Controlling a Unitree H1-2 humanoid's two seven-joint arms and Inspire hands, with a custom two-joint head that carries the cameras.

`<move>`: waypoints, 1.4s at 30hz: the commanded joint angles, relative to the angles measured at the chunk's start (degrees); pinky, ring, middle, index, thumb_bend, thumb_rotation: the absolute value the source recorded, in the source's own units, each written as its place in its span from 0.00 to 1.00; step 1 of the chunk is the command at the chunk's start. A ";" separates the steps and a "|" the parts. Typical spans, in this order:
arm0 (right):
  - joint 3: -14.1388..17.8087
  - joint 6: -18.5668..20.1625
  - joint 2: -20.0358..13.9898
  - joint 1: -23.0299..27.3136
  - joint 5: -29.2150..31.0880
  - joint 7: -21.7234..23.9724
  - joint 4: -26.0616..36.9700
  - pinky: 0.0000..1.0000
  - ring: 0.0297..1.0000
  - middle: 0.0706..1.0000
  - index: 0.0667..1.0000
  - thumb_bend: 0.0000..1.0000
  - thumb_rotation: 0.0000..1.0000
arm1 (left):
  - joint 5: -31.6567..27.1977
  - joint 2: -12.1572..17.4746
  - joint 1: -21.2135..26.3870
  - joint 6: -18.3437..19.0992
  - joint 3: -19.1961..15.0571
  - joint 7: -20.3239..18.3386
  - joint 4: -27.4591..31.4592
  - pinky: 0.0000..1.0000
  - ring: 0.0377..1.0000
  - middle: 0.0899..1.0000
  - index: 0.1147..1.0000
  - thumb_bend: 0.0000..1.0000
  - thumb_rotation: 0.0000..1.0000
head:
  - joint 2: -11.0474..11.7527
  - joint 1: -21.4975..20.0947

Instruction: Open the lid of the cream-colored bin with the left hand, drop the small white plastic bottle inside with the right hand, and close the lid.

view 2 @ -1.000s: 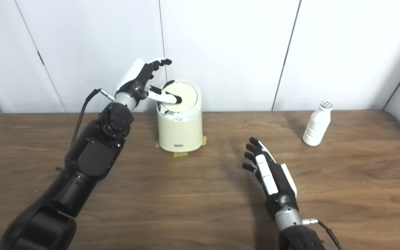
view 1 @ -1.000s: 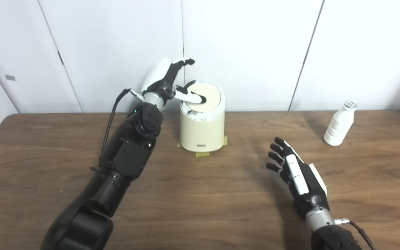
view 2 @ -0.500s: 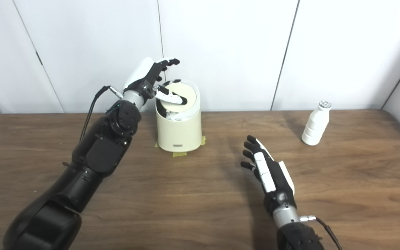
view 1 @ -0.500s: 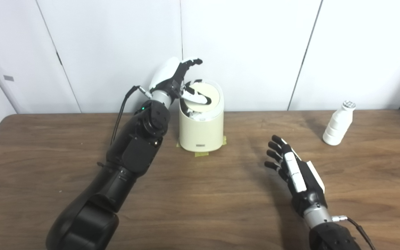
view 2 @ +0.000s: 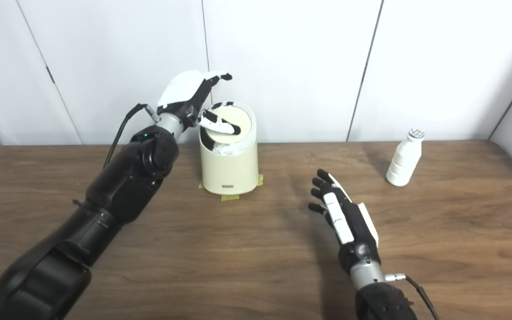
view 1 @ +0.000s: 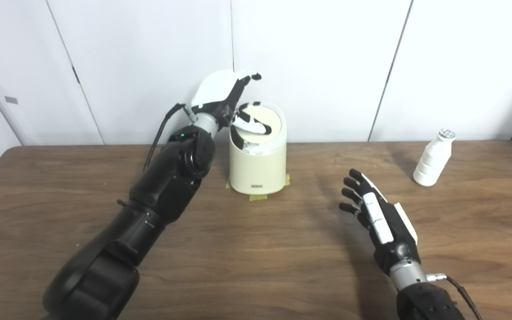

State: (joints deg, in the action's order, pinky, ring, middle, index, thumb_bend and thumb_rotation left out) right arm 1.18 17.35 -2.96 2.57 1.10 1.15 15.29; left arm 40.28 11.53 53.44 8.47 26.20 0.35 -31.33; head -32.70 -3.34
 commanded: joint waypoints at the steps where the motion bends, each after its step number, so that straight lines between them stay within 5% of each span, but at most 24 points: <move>1: 0.19 -0.91 0.05 1.82 0.52 0.18 2.44 0.78 0.88 0.88 0.90 0.59 0.88 | 2.97 1.04 2.76 0.01 0.82 0.89 0.61 0.82 0.86 0.87 0.87 0.92 0.00 | -0.19 -0.06; 28: 0.13 -0.78 0.14 2.23 0.90 0.05 3.06 0.79 0.87 0.88 0.90 0.61 0.87 | 12.12 4.85 -0.24 -3.63 5.96 1.25 1.04 0.87 0.86 0.85 0.87 0.96 0.00 | -0.84 -0.88; 42: 0.41 -0.58 -0.35 2.01 1.06 0.21 3.47 0.78 0.87 0.88 0.90 0.62 0.86 | 12.66 5.65 -1.90 -3.59 6.55 -1.98 1.69 0.87 0.85 0.86 0.90 0.97 0.00 | -1.18 -0.81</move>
State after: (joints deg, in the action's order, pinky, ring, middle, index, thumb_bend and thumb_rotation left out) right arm 1.26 17.66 -3.17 2.78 1.70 1.19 16.46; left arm 50.84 15.27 51.07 3.43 32.27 0.73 -28.70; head -33.84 -4.13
